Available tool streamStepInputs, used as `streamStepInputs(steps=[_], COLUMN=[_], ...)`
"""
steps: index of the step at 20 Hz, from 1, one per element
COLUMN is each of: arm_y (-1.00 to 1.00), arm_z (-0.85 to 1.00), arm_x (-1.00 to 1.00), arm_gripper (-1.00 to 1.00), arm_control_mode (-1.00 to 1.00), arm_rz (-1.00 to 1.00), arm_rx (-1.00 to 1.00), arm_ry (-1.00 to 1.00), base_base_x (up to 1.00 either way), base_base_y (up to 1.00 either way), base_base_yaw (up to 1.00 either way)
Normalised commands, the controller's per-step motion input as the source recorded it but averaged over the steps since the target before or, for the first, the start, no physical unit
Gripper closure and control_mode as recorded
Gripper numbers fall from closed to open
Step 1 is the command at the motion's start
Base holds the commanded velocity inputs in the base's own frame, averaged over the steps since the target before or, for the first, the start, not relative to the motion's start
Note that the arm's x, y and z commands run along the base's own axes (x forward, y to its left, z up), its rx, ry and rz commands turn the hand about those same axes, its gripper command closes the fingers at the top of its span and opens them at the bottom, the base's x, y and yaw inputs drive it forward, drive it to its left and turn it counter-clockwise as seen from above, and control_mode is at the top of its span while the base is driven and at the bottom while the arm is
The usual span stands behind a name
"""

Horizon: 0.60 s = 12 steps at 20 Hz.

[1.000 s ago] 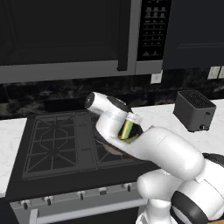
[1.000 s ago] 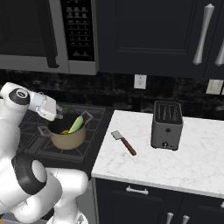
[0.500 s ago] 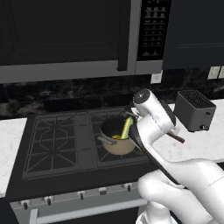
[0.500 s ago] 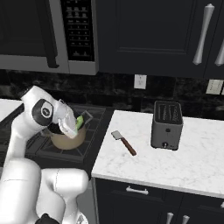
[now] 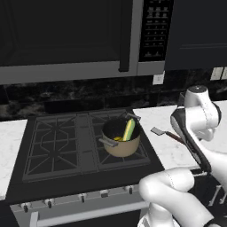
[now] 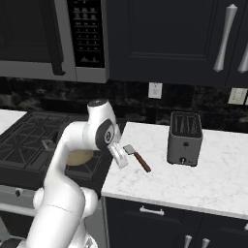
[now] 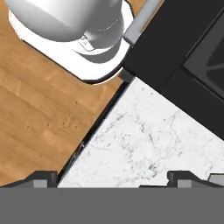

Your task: Put the lemon and corn in the pot. Retrieve the spatula and lightly stir the vegetables in the pot.

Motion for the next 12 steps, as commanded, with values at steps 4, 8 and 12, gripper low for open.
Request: streamStepInputs(steps=[4, 8, 12], arm_y=[-0.65, -0.29, -0.03], arm_z=[-0.47, -0.66, -0.52], arm_x=[0.49, 0.34, 0.59], arm_gripper=[-1.0, -1.0, -1.0], arm_control_mode=[-1.0, -1.0, -1.0], arm_rz=[0.37, 0.56, 0.71], arm_rx=[0.0, 0.01, 0.08], arm_ry=[0.43, 0.27, 0.03], base_base_x=[0.0, 0.0, 0.0], base_base_y=[0.0, 0.0, 0.0], base_base_yaw=[0.0, 0.0, 0.0])
